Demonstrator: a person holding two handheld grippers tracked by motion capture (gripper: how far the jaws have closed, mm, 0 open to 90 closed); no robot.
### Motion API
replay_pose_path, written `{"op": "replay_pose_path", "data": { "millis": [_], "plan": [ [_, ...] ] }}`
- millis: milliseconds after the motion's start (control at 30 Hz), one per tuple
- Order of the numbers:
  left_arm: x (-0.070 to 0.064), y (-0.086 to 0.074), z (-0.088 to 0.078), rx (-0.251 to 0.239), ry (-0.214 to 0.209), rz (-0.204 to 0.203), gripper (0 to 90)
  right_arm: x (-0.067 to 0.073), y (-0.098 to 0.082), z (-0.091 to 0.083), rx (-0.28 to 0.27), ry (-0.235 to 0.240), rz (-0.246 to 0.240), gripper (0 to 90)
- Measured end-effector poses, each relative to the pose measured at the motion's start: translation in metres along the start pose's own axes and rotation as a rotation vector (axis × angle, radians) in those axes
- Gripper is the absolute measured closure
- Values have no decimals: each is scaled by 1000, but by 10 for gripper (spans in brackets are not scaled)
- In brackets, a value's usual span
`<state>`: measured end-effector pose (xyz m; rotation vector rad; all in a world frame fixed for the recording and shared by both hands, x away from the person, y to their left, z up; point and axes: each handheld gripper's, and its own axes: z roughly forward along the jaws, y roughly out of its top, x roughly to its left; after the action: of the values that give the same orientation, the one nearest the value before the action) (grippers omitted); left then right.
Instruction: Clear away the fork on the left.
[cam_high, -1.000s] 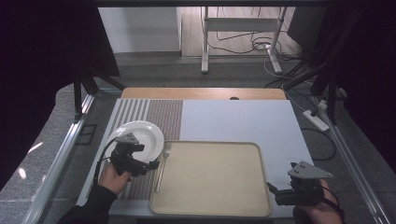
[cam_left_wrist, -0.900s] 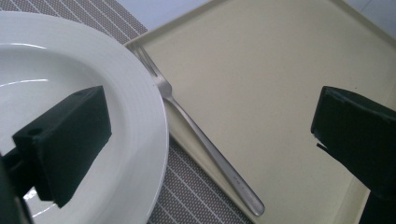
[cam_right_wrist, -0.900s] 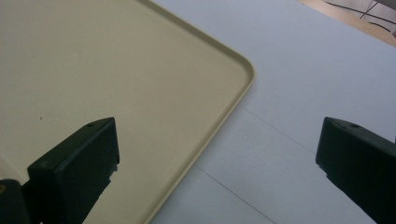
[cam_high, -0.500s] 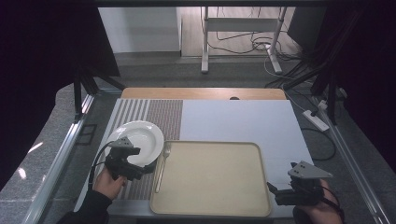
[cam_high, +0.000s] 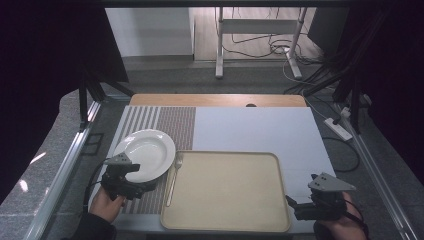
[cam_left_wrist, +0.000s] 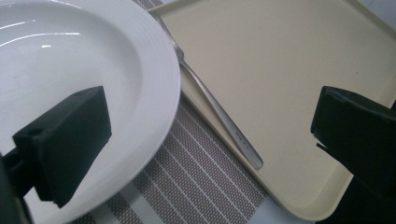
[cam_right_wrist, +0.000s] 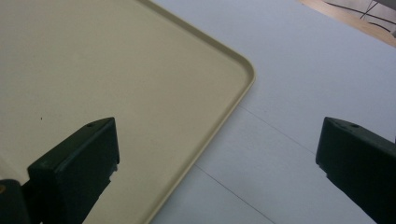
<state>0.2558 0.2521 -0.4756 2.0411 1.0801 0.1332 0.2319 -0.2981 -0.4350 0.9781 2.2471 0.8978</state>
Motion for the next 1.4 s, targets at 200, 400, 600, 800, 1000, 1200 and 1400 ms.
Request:
{"op": "replay_pose_path", "data": {
  "millis": [200,400,600,800,1000,1200,1400],
  "plan": [
    [0,-8,-7,0,7,-19,0,0,0,0,2,0,1,1],
    [-2,-15,-13,2,25,-29,0,-1,0,0,1,2,10,1],
    [-4,-22,-20,2,46,-37,0,-2,0,0,0,2,20,1],
    [-7,-26,-28,-27,66,-41,0,-2,0,0,1,4,20,1],
    [-11,-29,-34,-32,89,-39,0,-3,0,0,-4,3,34,2],
    [-13,-34,-41,-54,101,-43,0,-5,-1,-1,-8,8,54,1],
    [-16,-37,-45,-57,117,-39,0,-8,-1,-1,-11,7,87,1]
  ]
}}
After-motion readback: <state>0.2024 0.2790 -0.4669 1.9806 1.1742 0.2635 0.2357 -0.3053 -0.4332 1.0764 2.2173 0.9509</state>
